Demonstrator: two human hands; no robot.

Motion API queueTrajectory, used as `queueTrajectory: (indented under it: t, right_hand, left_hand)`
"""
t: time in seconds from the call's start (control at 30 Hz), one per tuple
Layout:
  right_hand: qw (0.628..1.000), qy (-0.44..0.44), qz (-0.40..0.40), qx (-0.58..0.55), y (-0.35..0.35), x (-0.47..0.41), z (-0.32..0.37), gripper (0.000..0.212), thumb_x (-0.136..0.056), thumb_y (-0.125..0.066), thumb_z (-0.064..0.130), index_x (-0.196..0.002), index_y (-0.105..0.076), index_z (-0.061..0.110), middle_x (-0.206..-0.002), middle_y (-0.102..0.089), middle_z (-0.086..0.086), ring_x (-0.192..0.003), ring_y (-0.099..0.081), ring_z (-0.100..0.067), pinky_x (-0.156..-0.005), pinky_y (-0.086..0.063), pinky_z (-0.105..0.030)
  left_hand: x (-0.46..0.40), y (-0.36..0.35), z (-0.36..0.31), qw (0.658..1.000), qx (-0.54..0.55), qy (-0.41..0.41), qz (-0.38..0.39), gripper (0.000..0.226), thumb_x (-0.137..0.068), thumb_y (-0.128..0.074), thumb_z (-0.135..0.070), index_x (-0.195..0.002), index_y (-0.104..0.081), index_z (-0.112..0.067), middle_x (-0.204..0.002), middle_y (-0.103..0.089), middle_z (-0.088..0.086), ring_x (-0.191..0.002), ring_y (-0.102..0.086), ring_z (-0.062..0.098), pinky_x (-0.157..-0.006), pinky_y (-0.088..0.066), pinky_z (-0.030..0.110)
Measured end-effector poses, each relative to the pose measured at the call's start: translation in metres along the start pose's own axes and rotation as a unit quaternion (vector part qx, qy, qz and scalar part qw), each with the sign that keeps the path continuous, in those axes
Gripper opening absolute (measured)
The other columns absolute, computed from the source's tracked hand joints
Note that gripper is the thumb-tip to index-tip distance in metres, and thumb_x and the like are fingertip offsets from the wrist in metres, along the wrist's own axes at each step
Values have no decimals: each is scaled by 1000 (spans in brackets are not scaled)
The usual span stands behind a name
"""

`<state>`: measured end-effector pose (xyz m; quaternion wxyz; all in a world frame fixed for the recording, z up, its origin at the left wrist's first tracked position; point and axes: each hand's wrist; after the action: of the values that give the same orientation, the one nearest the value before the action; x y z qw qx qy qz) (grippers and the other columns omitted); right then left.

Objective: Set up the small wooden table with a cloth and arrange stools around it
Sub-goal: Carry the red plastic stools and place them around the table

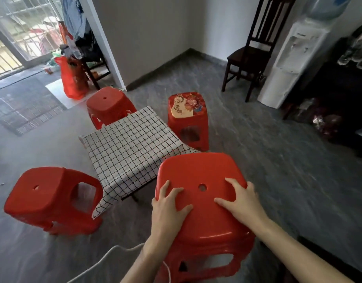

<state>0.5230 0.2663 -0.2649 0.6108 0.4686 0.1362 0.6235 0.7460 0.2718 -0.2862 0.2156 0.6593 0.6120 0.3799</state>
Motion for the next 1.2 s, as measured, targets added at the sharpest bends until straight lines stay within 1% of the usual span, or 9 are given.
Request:
queueTrajectory:
  t: [0.13,0.23,0.43,0.53,0.7,0.8,1.03,1.13,1.2]
  right_hand:
    - [1000,-27,13,-6,-42,-39,-9,81,-70,-76,59,-138,-37,42,-140,-23,-8,-128,-41,-30,-108,-39,-40]
    - [999,-34,20,-7,-79,-74,-17,82,-67,-78,57,-138,-39,42,-138,-23,-5,-126,-42,-29,-107,-39,-38]
    - [999,-48,18,-3,-168,-141,-55,96,-64,-83,51,-145,-33,35,-142,-24,-9,-131,-37,-30,-110,-36,-43]
    - [998,-55,19,-6,-210,-164,-78,100,-65,-84,47,-147,-29,35,-145,-23,-12,-133,-36,-32,-109,-35,-44]
    - [997,-63,28,-31,-265,-189,-104,104,-72,-84,34,-153,-18,31,-151,-14,-18,-134,-35,-33,-111,-29,-35]
    - [997,-56,34,-43,-291,-199,-114,103,-75,-82,31,-153,-15,33,-152,-8,-18,-133,-35,-33,-111,-30,-36]
    - [998,-42,48,-15,-339,-202,-130,91,-80,-75,29,-146,-15,47,-147,-2,-12,-124,-43,-39,-107,-40,-43]
    - [994,-38,106,11,-335,-212,-123,97,-80,-73,21,-146,-7,48,-143,1,-11,-117,-49,-38,-105,-43,-42]
    - [984,-34,167,43,-322,-217,-118,97,-81,-70,20,-149,-7,48,-140,-4,-11,-115,-52,-35,-103,-45,-38]
  left_hand:
    - [-30,-34,41,999,23,24,13,53,-74,-76,-48,-122,-53,-48,-156,-17,-19,-133,-32,31,-101,-42,42]
    - [-52,-62,73,998,39,39,7,51,-74,-78,-46,-119,-55,-48,-155,-19,-19,-131,-33,27,-97,-41,38]
    - [-94,-127,146,994,66,90,12,51,-68,-82,-43,-113,-57,-44,-149,-23,-20,-126,-37,24,-94,-39,31]
    - [-110,-162,180,993,60,98,20,50,-69,-82,-42,-112,-56,-43,-148,-22,-21,-126,-36,23,-94,-42,34]
    - [-139,-203,227,995,50,79,34,51,-68,-84,-35,-112,-59,-40,-148,-27,-15,-129,-36,26,-100,-44,45]
    - [-156,-213,249,996,43,63,42,52,-68,-85,-34,-114,-61,-38,-148,-27,-13,-129,-37,28,-103,-42,45]
    - [-183,-216,278,996,-21,37,81,54,-70,-84,-29,-117,-58,-34,-149,-23,-10,-127,-35,33,-102,-39,45]
    - [-196,-207,274,991,-78,42,99,55,-71,-83,-27,-118,-53,-31,-150,-22,-8,-131,-31,40,-103,-41,51]
    - [-198,-203,268,984,-141,48,101,54,-76,-78,-20,-122,-51,-28,-154,-22,-4,-138,-24,44,-110,-33,53]
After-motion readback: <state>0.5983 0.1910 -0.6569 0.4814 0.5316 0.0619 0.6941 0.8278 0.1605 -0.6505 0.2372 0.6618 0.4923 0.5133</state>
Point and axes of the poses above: each hand's wrist, its own x-axis away from the middle knuckle, its own y-axis out of the back of the hand, z = x × y
